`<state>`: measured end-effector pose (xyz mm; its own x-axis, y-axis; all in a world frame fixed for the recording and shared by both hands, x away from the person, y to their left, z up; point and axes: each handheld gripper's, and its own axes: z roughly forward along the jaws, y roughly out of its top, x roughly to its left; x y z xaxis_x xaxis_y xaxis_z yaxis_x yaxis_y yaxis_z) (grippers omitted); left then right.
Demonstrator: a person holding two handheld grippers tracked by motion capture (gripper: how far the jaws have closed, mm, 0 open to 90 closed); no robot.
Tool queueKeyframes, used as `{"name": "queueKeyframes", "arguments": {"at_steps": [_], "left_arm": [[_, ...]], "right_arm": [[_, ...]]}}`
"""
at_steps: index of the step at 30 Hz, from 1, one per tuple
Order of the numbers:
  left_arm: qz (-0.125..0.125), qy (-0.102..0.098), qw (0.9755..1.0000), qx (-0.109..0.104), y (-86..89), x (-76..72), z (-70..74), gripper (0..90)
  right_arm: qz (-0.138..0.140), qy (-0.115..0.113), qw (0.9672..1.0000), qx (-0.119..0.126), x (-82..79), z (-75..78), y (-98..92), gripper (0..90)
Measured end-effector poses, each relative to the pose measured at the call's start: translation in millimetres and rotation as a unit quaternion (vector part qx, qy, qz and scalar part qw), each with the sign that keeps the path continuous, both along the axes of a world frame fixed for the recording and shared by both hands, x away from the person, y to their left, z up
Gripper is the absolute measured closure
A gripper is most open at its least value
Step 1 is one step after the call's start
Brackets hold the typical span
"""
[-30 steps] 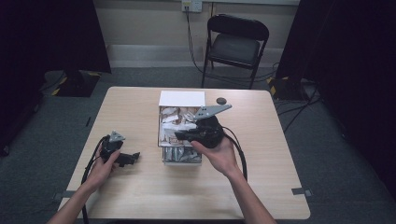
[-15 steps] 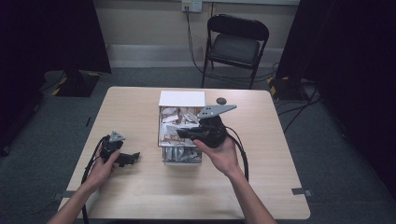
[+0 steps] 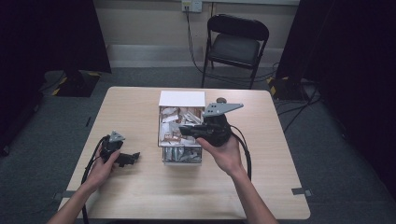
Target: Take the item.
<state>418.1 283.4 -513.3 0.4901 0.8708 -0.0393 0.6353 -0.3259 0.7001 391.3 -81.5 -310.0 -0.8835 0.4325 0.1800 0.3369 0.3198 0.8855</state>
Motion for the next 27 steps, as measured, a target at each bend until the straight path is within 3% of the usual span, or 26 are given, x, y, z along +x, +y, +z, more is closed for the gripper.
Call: {"name": "queueKeyframes", "arguments": {"at_steps": [13,27], "left_arm": [[-0.001,0.0,1.0,0.0,0.1,0.2,0.0,0.0],[-0.001,0.0,1.0,0.0,0.1,0.2,0.0,0.0]], "right_arm": [[-0.006,-0.012,0.9996,0.024,-7.9,12.8,-13.5,90.0],[-0.013,-0.03,0.999,0.03,-15.0,21.6,-23.2,90.0]]}}
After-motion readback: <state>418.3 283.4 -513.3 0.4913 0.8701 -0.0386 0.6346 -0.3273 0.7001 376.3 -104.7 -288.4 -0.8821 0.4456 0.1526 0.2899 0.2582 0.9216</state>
